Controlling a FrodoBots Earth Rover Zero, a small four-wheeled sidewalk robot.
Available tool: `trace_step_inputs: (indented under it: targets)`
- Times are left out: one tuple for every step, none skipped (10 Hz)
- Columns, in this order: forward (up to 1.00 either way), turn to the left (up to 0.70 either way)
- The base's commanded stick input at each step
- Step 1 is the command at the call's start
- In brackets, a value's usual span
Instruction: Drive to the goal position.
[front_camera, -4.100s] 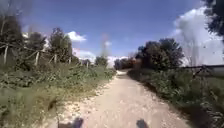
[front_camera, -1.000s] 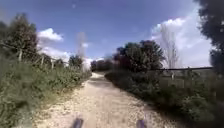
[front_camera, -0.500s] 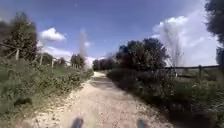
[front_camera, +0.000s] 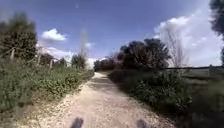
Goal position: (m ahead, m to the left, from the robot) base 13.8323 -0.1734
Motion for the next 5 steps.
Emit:
trace_step_inputs:
  targets:
    - [0.70,0.00]
    - [0.70,0.00]
    - [0.70,0.00]
    - [0.70,0.00]
    - [0.70,0.00]
